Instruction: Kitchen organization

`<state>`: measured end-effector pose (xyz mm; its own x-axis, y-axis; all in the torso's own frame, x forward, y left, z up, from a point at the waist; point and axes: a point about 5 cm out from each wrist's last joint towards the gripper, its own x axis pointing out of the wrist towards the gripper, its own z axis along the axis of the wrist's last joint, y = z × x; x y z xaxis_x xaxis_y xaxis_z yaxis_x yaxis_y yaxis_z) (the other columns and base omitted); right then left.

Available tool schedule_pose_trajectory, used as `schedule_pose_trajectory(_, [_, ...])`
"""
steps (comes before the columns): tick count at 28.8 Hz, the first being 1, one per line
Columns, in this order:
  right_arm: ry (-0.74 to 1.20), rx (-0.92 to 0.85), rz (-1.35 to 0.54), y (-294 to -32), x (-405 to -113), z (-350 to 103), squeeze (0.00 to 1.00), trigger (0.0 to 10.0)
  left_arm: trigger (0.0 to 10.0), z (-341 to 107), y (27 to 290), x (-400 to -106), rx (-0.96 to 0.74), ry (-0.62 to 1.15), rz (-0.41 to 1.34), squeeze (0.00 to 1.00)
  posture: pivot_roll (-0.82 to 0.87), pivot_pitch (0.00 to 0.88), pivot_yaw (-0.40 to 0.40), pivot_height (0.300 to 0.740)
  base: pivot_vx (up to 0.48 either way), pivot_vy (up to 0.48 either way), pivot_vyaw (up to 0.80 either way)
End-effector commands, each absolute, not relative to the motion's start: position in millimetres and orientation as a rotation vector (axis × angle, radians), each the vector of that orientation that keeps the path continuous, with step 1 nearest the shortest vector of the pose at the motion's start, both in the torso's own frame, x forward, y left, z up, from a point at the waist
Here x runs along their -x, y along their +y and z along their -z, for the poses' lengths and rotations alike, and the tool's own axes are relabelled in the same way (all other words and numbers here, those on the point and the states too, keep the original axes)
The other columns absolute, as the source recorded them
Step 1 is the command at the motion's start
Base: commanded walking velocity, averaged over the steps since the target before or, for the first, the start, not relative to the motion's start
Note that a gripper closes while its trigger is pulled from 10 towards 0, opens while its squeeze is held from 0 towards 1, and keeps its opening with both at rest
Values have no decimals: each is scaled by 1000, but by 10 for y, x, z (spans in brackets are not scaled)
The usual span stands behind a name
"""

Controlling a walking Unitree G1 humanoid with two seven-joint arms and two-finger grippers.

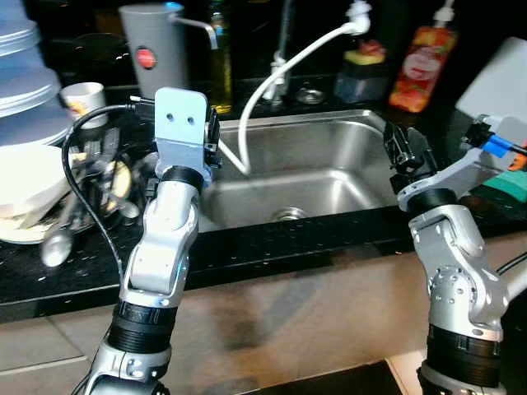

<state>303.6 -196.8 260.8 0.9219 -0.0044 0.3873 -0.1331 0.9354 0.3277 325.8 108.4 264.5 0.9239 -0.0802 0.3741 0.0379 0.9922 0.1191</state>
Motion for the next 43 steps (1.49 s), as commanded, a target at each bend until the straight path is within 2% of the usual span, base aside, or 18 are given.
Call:
schedule_pose_trajectory(1, [-393, -364, -78, -1939, -3035, -2607, 0, 10000, 10000, -2623, 1089, -3270, -99, -366, 50, 0, -29, 0, -34, 740, 0, 0, 0])
schedule_pose_trajectory(8, [-388, -353, -82, -1933, -3033, -2596, 0, 10000, 10000, -2585, 1109, -3287, -101, -321, 36, 0, -27, 5, -35, 740, 0, 0, 0])
schedule_pose_trajectory(13, [-357, -253, -161, -1884, -3026, -2585, 0, 10000, 10000, -2458, 1268, -3347, -195, -128, 25, 0, -18, 11, -32, 740, 0, 0, 0])
schedule_pose_trajectory(18, [-347, -211, -218, -1844, -3005, -2591, 0, 10000, 10000, -2467, 1402, -3302, -188, -63, 15, 0, -12, 15, -33, 740, 0, 0, 0])
schedule_pose_trajectory(20, [-352, -204, -238, -1827, -2994, -2606, 0, 10000, 10000, -2504, 1482, -3237, -197, -62, -12, 0, 5, 29, -35, 740, 0, 0, 0])
schedule_pose_trajectory(23, [-348, -218, -260, -1785, -3018, -2597, 0, 10000, 10000, -2462, 1589, -2984, -243, -85, -87, 0, 40, 36, -51, 740, 0, 0, 0])
schedule_pose_trajectory(24, [-344, -223, -270, -1760, -3034, -2588, 0, 10000, 10000, -2429, 1606, -2927, -262, -75, -102, 35, 45, 38, -54, 740, 0, 0, 0])
schedule_pose_trajectory(26, [-340, -226, -287, -1722, -3054, -2582, 0, 10000, 10000, -2416, 1655, -2866, -270, -67, -140, 278, 51, 37, -62, 740, 0, 0, 0])
schedule_pose_trajectory(27, [-340, -226, -287, -1722, -3054, -2582, 0, 10000, 10000, -2416, 1655, -2866, -270, -67, -140, 278, 51, 37, -62, 740, 0, 0, 0])
schedule_pose_trajectory(28, [-339, -226, -295, -1709, -3064, -2582, 0, 10000, 10000, -2417, 1692, -2839, -254, -55, -169, 463, 54, 37, -66, 740, 0, 0, 0])
schedule_pose_trajectory(29, [-339, -226, -295, -1709, -3064, -2582, 0, 10000, 10000, -2417, 1692, -2839, -254, -55, -169, 463, 54, 37, -66, 740, 0, 0, 0])
schedule_pose_trajectory(30, [-335, -227, -303, -1701, -3087, -2579, 0, 10000, 10000, -2377, 1756, -2788, -222, -30, -232, 655, 70, 40, -76, 740, 0, 0, 0])
schedule_pose_trajectory(32, [-332, -228, -309, -1694, -3103, -2575, 0, 10000, 10000, -2345, 1802, -2749, -202, -11, -275, 655, 73, 38, -77, 740, 0, 0, 0])
schedule_pose_trajectory(33, [-327, -230, -318, -1681, -3139, -2567, 0, 10000, 10000, -2319, 1874, -2755, -161, -2, -344, 1000, 76, 36, -79, 740, 0, 0, 0])
schedule_pose_trajectory(37, [-325, -233, -327, -1651, -3167, -2563, 0, 10000, 10000, -2341, 1881, -2815, -107, 5, -353, 1000, 79, 25, -78, 740, 0, 0, 0])
schedule_pose_trajectory(38, [-327, -236, -336, -1626, -3179, -2567, 0, 10000, 10000, -2359, 1827, -2845, -33, 15, -307, 0, 77, 24, -74, 740, 0, 0, 0])
schedule_pose_trajectory(41, [-330, -240, -354, -1584, -3192, -2574, 0, 10000, 10000, -2409, 1665, -2833, 103, 24, -166, 0, 78, 25, -72, 740, 0, 0, 0])
schedule_pose_trajectory(43, [-327, -243, -357, -1575, -3191, -2561, 0, 10000, 10000, -2478, 1620, -2810, 42, -20, -121, 0, 89, 25, -67, 740, 0, 0, 0])
